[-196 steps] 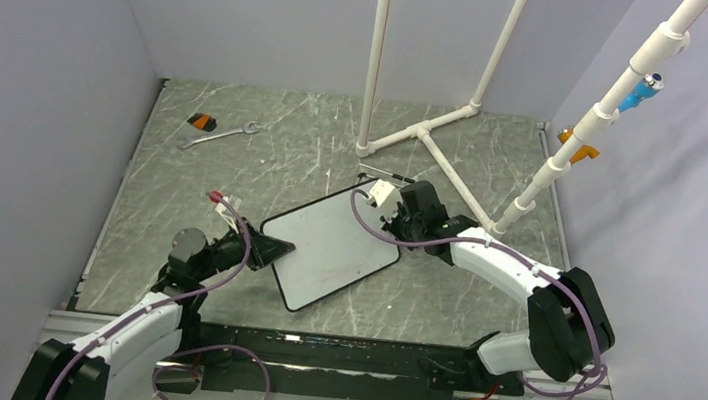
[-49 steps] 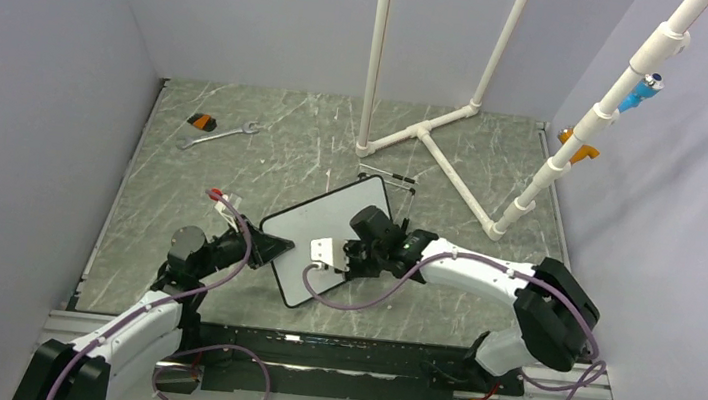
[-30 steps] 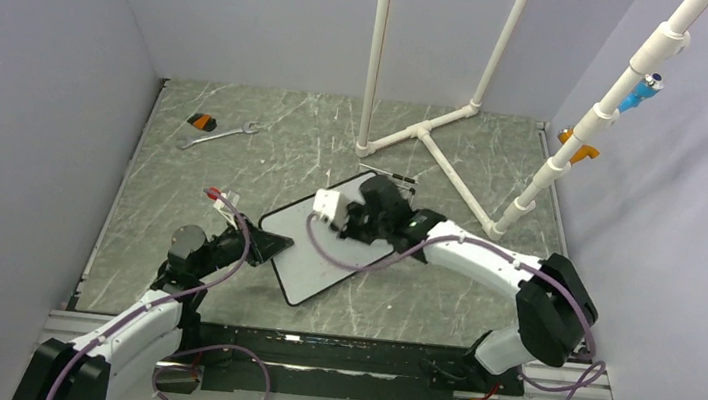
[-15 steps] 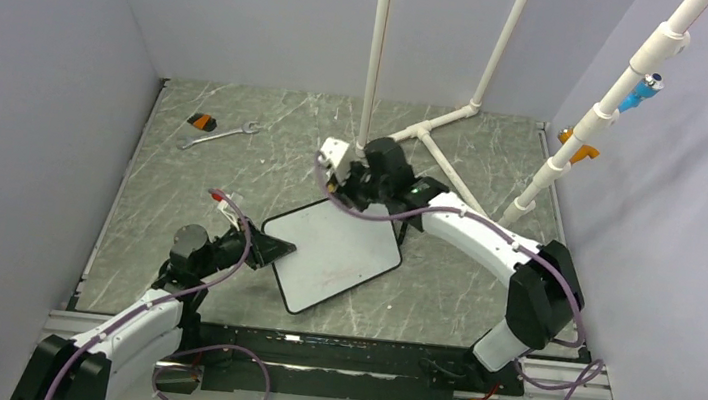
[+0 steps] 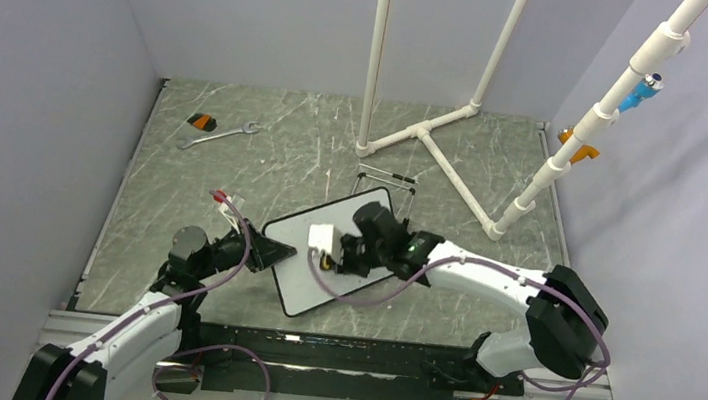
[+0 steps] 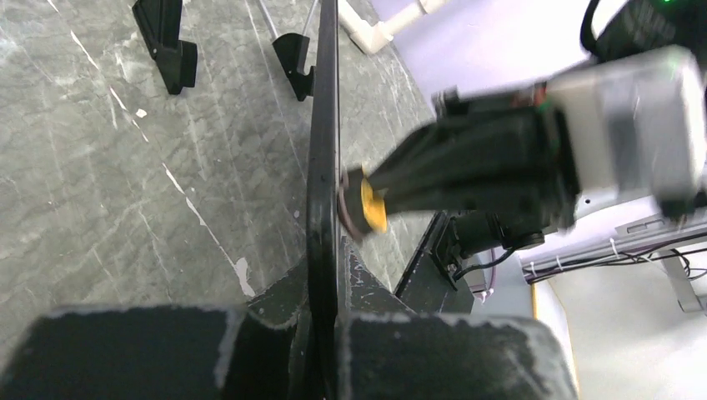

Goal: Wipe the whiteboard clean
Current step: Erase the whiteboard at the center of the board, then place the whiteboard eraser at the center of the board.

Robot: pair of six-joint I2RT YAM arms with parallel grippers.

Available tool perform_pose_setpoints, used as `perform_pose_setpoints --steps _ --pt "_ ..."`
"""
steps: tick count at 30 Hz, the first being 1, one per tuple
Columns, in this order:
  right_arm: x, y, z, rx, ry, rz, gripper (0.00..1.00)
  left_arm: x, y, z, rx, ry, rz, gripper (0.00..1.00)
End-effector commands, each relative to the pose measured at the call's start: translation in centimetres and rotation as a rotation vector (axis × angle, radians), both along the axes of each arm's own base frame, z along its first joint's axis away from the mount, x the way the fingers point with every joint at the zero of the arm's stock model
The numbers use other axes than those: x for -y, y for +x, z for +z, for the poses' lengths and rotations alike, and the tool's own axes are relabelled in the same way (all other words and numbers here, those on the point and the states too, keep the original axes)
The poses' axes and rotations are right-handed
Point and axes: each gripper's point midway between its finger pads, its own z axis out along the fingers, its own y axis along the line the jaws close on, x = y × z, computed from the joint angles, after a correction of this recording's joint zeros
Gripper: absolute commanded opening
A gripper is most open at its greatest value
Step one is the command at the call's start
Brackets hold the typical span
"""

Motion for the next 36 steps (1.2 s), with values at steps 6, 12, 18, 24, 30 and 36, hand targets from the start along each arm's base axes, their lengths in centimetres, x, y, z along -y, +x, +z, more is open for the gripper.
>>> perform_pose_setpoints --steps 6,12,18,24,30,36 --pt "0.8 -0.3 -2.9 0.136 -0.150 0.060 0.00 0.7 -1.1 4.3 0.184 -0.050 -0.080 0.00" --pt "8.2 4.9 -0.8 0.112 -0.151 -0.119 0.00 0.4 -0.9 4.7 0.210 -0.012 -0.060 0.00" --pt "15.6 0.5 -2.8 0.009 -0.289 0.011 0.00 0.2 -0.9 6.9 0.272 0.010 -0.049 0.00" --pt "19.6 -2.5 -5.9 -0.120 -0.375 0.012 0.13 -1.0 -0.7 9.4 0.348 0.075 0.030 0.00" --pt "19.5 -2.9 -7.5 -0.191 -0.375 0.009 0.22 -2.0 -0.3 11.7 0.411 0.149 0.087 0.00" --pt "18.9 -3.0 -6.7 -0.212 -0.348 0.010 0.58 -2.2 -0.3 12.7 0.445 0.165 0.101 0.00"
